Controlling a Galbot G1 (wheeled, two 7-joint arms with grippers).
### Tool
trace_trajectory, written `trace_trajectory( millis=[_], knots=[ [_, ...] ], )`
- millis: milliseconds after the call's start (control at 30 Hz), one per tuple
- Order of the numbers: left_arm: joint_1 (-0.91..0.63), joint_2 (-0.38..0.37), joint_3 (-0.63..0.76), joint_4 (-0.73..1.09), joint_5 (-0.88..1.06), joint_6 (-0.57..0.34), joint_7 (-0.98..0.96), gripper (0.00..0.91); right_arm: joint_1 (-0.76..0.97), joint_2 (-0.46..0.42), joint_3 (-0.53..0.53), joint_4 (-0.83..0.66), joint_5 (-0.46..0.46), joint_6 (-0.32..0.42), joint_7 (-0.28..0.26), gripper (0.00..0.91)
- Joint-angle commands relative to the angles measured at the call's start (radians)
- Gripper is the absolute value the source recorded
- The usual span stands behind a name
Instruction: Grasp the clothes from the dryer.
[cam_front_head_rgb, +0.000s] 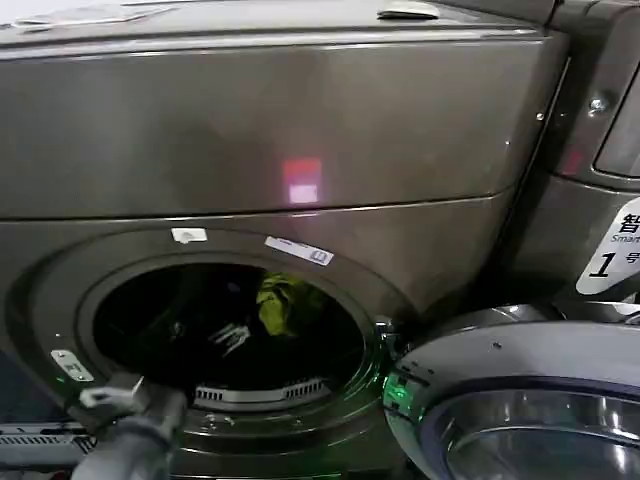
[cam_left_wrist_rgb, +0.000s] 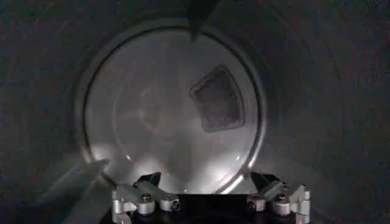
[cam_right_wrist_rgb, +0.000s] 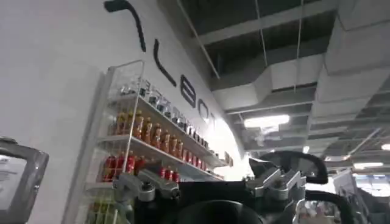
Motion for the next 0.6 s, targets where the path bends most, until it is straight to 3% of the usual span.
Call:
trace_trajectory(
  millis=[33,600],
  knots=[
    [-0.322,-0.003,0.066,0.345,0.011,-0.054,-0.037,0.907,-0.012,0.006,0.028,0.0,-0.001,-0.006,-0.003,0.907],
    [-0.647,-0.005,0.137,0.796,0.064,-0.085,-0.056,0.907,-0.018,0.007,0.05,-0.013,0.017,-0.004,-0.009,0.907]
  ],
)
